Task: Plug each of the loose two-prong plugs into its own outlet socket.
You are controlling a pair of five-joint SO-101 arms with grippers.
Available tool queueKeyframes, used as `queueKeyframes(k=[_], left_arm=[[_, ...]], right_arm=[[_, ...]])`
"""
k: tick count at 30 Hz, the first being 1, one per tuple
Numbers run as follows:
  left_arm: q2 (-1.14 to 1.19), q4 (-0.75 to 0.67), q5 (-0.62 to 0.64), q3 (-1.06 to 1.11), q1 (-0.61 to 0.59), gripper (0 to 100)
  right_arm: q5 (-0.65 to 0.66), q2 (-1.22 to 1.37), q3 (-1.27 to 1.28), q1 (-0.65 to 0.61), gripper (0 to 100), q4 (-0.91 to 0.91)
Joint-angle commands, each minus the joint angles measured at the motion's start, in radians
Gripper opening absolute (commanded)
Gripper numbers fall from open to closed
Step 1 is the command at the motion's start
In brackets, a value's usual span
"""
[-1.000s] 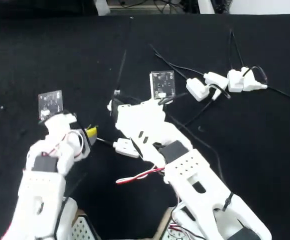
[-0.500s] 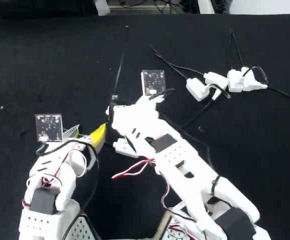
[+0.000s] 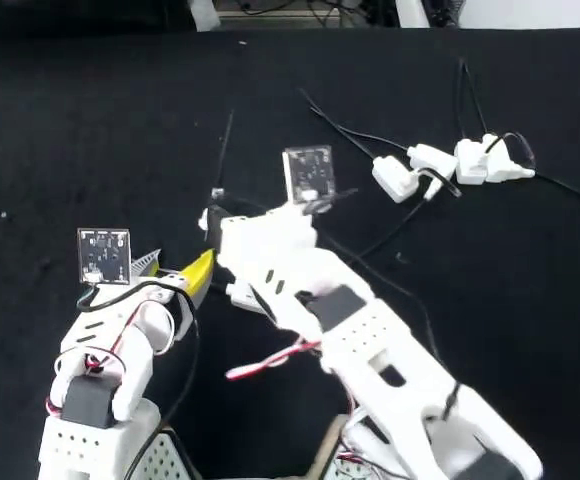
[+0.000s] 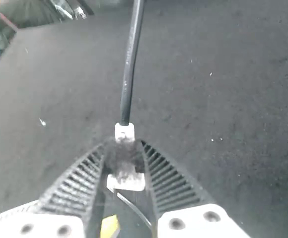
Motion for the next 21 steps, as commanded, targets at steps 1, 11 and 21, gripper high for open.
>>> queueKeyframes(k=[1, 11, 21], left_arm=[[0.005, 0.012, -0.011, -0.015, -0.004, 26], [0.006, 0.117, -0.015, -0.091, -0.346, 26], [0.005, 0.273, -0.106, -0.087, -0.467, 26]], right_arm=[[0.135, -0.128, 0.054, -0.002, 1.1, 0.017], [0.732, -0.406, 0.145, 0.040, 1.1, 0.336], [0.624, -0.682, 0.547, 0.055, 1.1, 0.057]])
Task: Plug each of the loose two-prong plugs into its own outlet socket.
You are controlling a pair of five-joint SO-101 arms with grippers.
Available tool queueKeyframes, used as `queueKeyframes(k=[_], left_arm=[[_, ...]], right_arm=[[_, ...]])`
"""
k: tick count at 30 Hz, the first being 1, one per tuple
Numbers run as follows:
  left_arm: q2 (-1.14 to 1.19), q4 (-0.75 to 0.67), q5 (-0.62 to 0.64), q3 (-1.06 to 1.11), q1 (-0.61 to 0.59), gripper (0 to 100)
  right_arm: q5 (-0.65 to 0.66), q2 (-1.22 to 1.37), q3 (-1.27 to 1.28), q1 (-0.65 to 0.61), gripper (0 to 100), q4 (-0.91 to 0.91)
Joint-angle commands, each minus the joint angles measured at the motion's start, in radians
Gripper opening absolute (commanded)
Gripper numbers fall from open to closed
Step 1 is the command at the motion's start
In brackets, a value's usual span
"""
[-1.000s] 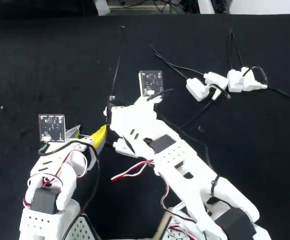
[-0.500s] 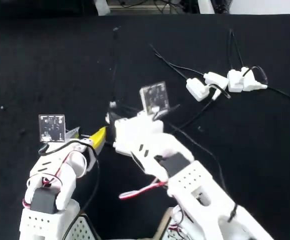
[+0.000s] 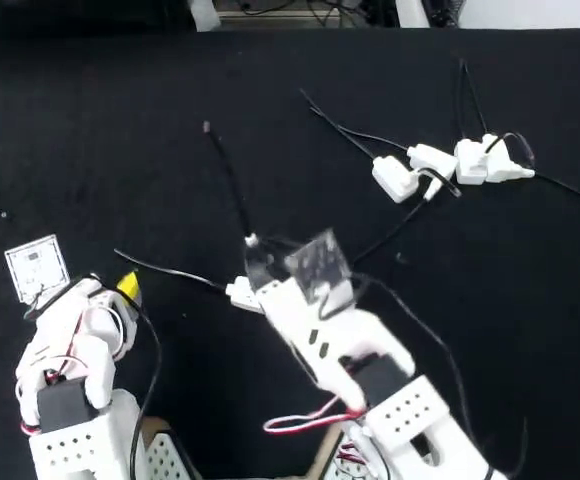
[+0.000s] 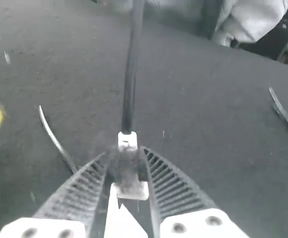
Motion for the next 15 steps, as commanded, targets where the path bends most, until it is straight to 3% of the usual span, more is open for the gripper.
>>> queueKeyframes(k=[1, 11, 15], left_arm=[[0.006, -0.012, 0.000, -0.059, -0.012, 26], [0.006, -0.014, 0.029, -0.045, -0.012, 26], [0.011, -0.012, 0.028, -0.051, 0.062, 26]], right_arm=[[0.034, -0.039, 0.005, 0.002, 1.1, -0.003], [0.020, -0.051, -0.036, 0.018, 1.1, 0.110], [-0.192, -0.041, -0.257, 0.009, 1.1, 0.247]])
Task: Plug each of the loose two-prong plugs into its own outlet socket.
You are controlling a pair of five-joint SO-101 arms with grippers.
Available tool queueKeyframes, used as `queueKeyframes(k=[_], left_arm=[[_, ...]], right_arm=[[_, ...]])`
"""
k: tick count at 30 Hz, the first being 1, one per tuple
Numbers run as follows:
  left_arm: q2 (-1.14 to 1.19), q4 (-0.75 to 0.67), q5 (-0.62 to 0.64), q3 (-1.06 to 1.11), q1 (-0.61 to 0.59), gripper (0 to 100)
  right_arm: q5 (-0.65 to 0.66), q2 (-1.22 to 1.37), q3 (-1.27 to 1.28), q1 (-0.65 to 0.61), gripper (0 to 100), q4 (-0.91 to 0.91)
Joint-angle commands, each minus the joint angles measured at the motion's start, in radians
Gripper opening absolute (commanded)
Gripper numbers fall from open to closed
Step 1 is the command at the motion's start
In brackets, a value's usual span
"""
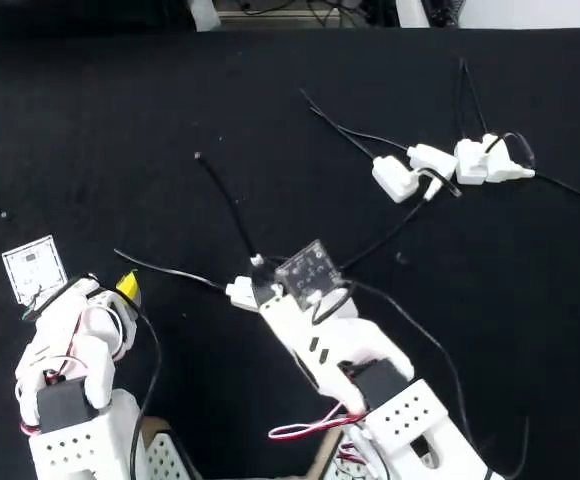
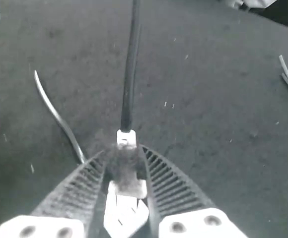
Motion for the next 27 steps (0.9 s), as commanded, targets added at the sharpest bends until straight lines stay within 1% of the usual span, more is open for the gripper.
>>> queueKeyframes(k=[1, 3, 5, 8, 13, 14, 19, 21, 24, 27], left_arm=[[0.009, -0.012, 0.009, -0.053, 0.085, 26], [0.006, -0.012, 0.009, -0.053, 0.122, 26], [0.003, -0.017, 0.009, -0.061, 0.170, 26], [0.003, -0.021, 0.009, -0.108, 0.231, 26], [0.003, -0.021, 0.015, -0.239, 0.361, 26], [0.003, -0.021, 0.015, -0.259, 0.386, 26], [0.003, -0.021, 0.018, -0.320, 0.470, 26], [0.003, -0.028, 0.018, -0.329, 0.490, 26], [0.003, -0.063, 0.018, -0.321, 0.489, 26], [0.003, -0.089, 0.018, -0.286, 0.493, 26]], right_arm=[[-0.163, -0.015, -0.262, -0.003, 1.1, 0.118], [-0.196, -0.015, -0.371, -0.031, 1.1, 0.155], [-0.203, -0.015, -0.432, -0.064, 1.1, 0.133], [-0.203, -0.013, -0.466, -0.100, 1.1, 0.077], [-0.204, 0.035, -0.492, -0.098, 1.1, 0.025], [-0.209, 0.064, -0.507, -0.098, 1.1, 0.017], [-0.324, 0.302, -0.653, -0.097, 1.1, 0.014], [-0.338, 0.410, -0.697, -0.097, 1.1, 0.011], [-0.338, 0.544, -0.740, -0.095, 1.1, 0.011], [-0.338, 0.615, -0.762, -0.095, 1.1, 0.011]])
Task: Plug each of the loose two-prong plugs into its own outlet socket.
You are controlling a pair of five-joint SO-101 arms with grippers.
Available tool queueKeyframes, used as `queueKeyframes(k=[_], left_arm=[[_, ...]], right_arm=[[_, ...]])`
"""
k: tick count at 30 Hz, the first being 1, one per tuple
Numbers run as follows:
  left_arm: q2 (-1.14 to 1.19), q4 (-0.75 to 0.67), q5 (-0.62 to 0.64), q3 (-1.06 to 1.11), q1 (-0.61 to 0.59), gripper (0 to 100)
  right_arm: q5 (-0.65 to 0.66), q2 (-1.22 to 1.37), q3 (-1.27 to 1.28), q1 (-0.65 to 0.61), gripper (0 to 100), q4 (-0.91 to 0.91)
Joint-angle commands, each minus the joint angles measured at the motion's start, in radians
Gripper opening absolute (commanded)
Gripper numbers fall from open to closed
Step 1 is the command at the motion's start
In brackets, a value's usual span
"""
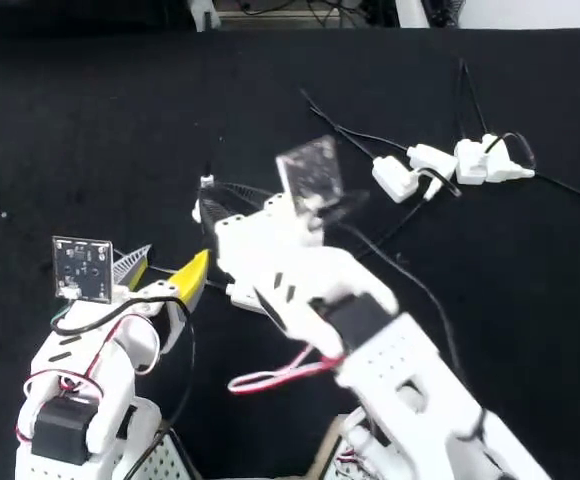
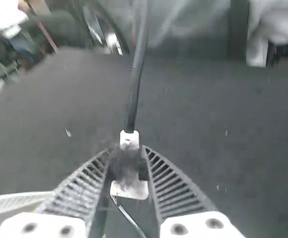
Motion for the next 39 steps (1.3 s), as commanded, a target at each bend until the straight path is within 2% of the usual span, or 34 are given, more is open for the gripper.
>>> queueKeyframes(k=[1, 12, 16, 20, 27, 36, 39], left_arm=[[0.014, -0.058, 0.008, -0.002, 0.019, 26], [0.014, -0.276, 0.000, 0.213, 0.012, 26], [0.014, -0.278, -0.002, 0.231, 0.010, 26], [0.014, -0.282, -0.002, 0.231, -0.045, 26], [0.015, -0.347, -0.002, 0.300, -0.074, 26], [0.015, -0.338, -0.002, 0.306, -0.074, 26], [0.014, -0.285, -0.002, 0.295, -0.113, 26]], right_arm=[[-0.011, 0.061, -0.076, -0.008, 1.1, -0.025], [-0.011, 0.064, 0.002, -0.009, 1.1, -0.018], [-0.011, 0.064, 0.036, -0.015, 1.1, -0.018], [-0.011, 0.064, 0.056, -0.017, 1.1, -0.017], [-0.011, 0.064, 0.073, -0.049, 1.1, -0.015], [-0.003, 0.064, 0.068, -0.044, 1.1, 0.034], [0.041, 0.067, 0.071, 0.011, 1.1, 0.044]])
